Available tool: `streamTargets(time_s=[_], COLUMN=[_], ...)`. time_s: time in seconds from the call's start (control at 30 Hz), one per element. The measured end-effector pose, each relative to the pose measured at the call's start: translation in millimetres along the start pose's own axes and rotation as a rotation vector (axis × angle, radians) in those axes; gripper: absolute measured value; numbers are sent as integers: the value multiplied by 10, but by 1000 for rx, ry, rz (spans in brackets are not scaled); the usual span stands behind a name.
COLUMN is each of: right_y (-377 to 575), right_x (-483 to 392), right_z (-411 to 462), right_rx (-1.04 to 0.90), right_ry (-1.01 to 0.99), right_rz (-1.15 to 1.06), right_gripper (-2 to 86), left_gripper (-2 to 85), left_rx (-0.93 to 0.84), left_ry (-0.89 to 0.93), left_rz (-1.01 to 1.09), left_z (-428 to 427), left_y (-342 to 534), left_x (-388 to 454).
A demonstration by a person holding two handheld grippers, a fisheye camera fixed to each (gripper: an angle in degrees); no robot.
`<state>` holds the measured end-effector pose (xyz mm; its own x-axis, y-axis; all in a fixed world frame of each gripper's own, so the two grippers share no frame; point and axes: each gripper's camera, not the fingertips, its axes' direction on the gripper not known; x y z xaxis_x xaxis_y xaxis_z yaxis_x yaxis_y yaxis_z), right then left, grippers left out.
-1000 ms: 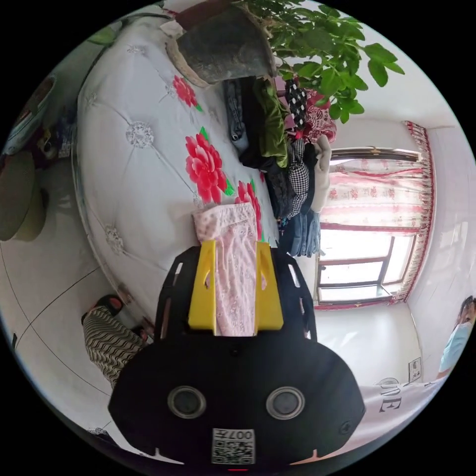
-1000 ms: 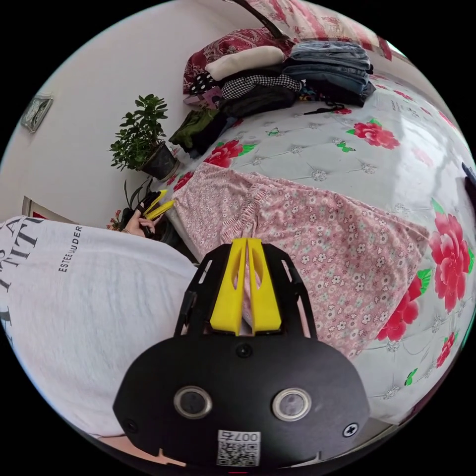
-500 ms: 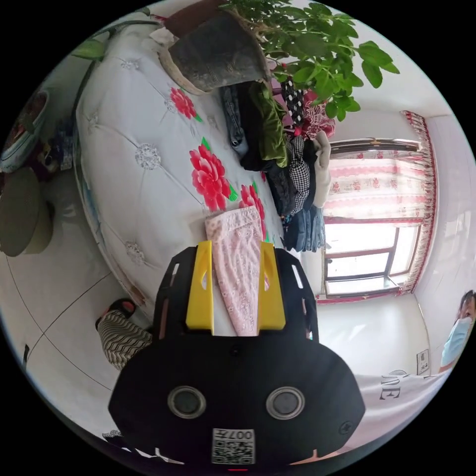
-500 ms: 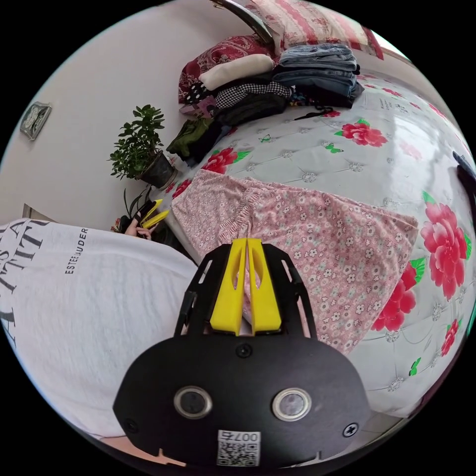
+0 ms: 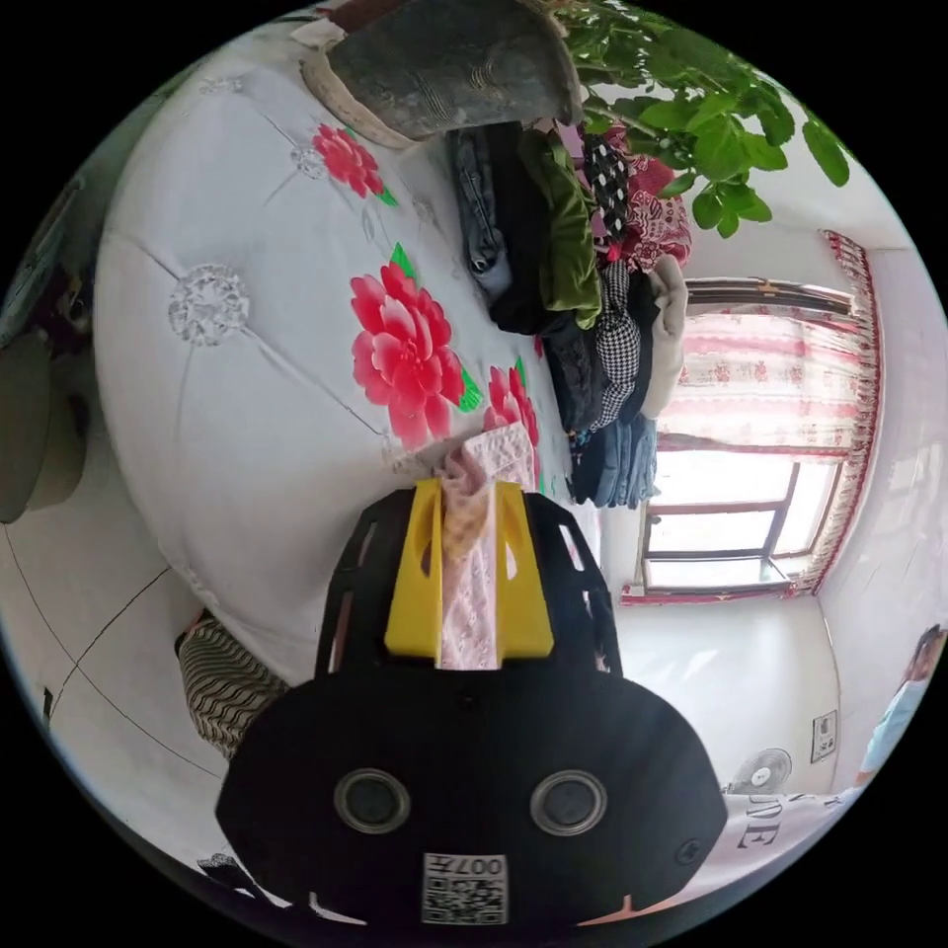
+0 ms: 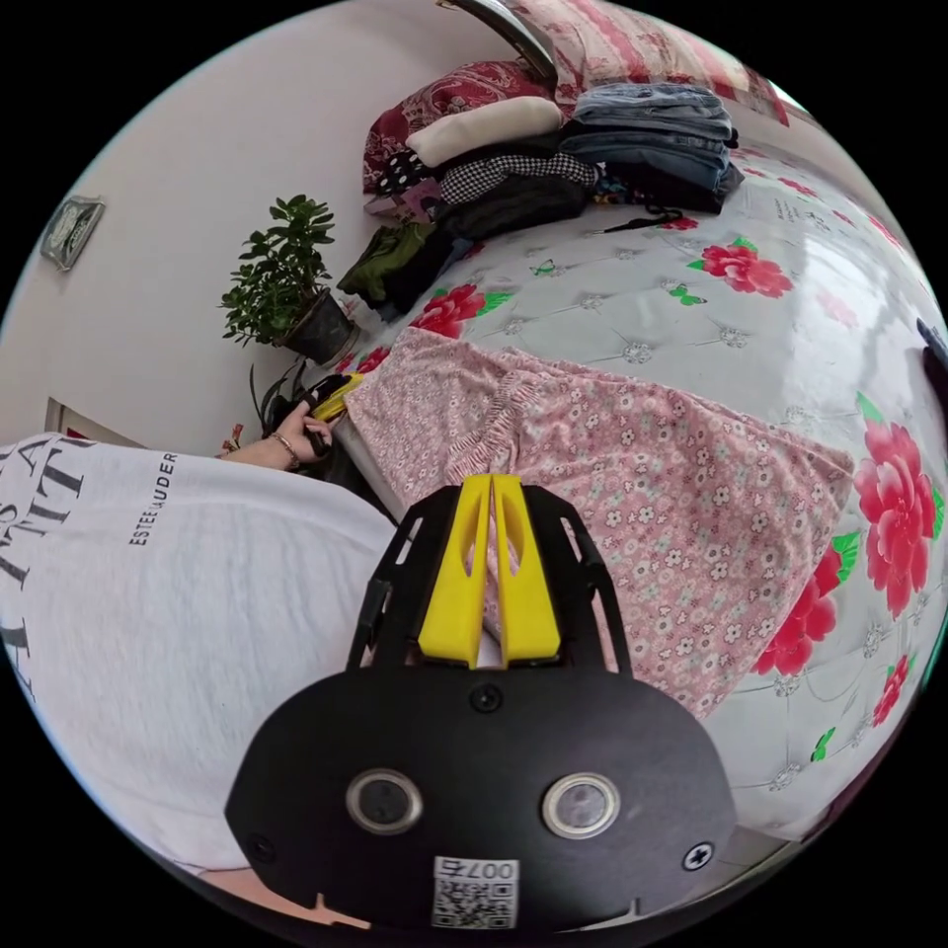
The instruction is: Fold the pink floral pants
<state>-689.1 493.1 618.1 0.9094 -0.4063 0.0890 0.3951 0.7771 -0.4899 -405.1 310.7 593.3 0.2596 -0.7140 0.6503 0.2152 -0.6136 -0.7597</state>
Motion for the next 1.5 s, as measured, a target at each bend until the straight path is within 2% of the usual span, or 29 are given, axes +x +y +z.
streamTargets(time_s=[0.13, 0.23, 0.33, 0.5, 0.6, 0.63, 0.7, 0.77, 0.87, 0.93, 1.0, 1.07, 1.2, 1.33, 1.43, 1.5], right_y=[150, 323, 530, 1027, 1450, 1646, 1963, 2373, 2791, 2957, 3038, 3040, 2927, 2674, 2493, 2380], right_x=[-49, -31, 111, 476, 760, 893, 1103, 1366, 1621, 1747, 1866, 2064, 2313, 2341, 2341, 2338], right_z=[104, 118, 96, -197, -453, -548, -674, -797, -838, -776, -662, -443, -81, 276, 430, 524], right_rx=[-31, -23, -9, 88, 156, 182, 222, 267, 303, 310, 305, 269, 192, 83, 38, -1], right_ry=[63, 117, 146, 188, 244, 262, 277, 279, 232, 209, 192, 148, 142, 268, 271, 247], right_rz=[-26, -25, 23, 135, 221, 268, 346, 455, 526, 536, 538, 552, 563, 493, 467, 437], right_gripper=[-2, -2, -2, -2, -2, -1, 1, 8, 26, 38, 49, 63, 71, 59, 44, 32], left_gripper=[15, 10, 9, 12, 22, 27, 62, 88, 96, 93, 94, 102, 147, 195, 157, 111], left_rx=[-8, -72, -213, -561, -778, -829, -1085, -1206, -1134, -1039, -860, -788, -821, -896, -906, -953], left_ry=[95, 157, 238, 418, 489, 490, 449, 439, 398, 274, 66, -77, -216, -281, -281, -364], left_rz=[85, 248, 440, 824, 1001, 1017, 1008, 970, 967, 983, 971, 906, 725, 713, 766, 795], left_z=[197, 414, 801, 1736, 2360, 2506, 3098, 3369, 3474, 3495, 3464, 3464, 3658, 4019, 4282, 4516], left_y=[86, 261, 570, 1524, 2278, 2435, 2999, 3244, 3177, 2969, 2621, 2398, 2237, 2457, 2625, 2709], left_x=[319, 834, 1477, 2749, 3183, 3215, 3193, 3130, 3094, 3047, 2875, 2673, 2267, 2216, 2337, 2394])
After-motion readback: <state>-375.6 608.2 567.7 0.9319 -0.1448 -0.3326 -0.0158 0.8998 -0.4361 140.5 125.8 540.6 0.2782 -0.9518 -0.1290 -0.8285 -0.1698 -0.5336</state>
